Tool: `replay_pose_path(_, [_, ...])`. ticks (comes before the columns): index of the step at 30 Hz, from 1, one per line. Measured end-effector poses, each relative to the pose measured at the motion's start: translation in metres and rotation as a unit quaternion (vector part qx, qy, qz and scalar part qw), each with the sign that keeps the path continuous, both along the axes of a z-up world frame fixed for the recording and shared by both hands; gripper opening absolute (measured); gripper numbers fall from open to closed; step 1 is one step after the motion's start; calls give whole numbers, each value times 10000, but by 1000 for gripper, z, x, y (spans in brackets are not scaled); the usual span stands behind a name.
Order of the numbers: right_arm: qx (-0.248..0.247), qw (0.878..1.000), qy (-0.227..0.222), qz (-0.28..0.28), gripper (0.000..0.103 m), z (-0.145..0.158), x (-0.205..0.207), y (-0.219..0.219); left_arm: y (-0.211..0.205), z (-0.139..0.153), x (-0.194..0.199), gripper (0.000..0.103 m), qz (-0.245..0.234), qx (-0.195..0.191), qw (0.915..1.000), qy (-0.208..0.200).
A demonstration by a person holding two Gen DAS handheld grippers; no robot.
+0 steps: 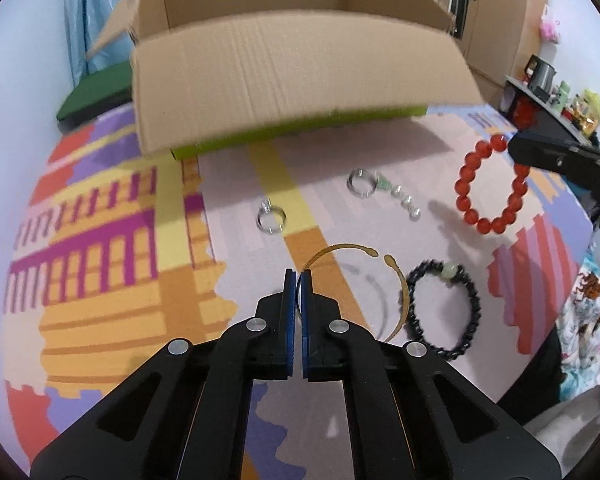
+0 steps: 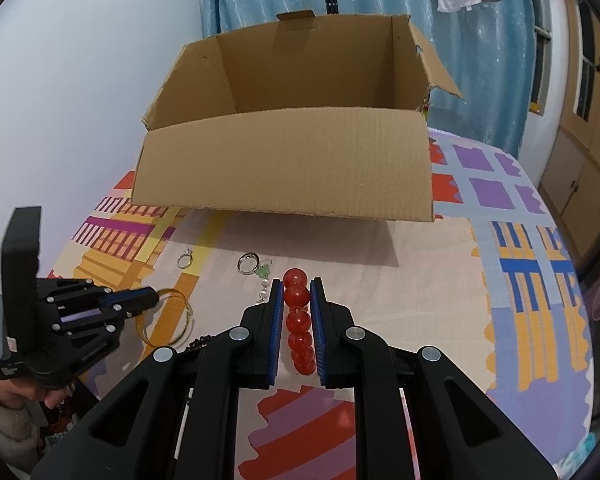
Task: Organize jewelry
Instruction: 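Carry the gold bangle and red bracelet into the box and open both tools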
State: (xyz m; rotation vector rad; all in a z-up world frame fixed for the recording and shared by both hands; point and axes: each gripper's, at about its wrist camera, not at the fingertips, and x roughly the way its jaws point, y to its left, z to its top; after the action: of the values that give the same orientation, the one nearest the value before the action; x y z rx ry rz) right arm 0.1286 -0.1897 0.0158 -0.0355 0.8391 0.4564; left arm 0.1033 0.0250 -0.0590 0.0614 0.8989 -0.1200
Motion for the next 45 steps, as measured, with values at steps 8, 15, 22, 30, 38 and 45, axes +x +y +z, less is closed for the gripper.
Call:
replay_pose_path(8, [59,9994,-319,78,14,30,-3,2,-1,46,-9,1,-69,49,9992,-400])
replay_pose_path(15, [106,9978,-638,156,14,60,4,5,-6,82,-2,1,-149,82,9974,-697])
replay_pose_path(22, [139,9961,-857,187,14,85,26,10,-3,108,20,2,-133,93,9957,-907])
replay_pose_path(30, [137,9941,-1046,248,14,102,56,21,0,133,57,2,-129,209,9938,-1085])
replay_pose_path(38, [136,9931,-1137,267,13,110,87,33,0,146,101,2,-70,314,9923,-1194])
replay_pose_path(45, [119,9930,-1146,272,14,108,110,42,6,145,132,2,16,293,9927,-1169])
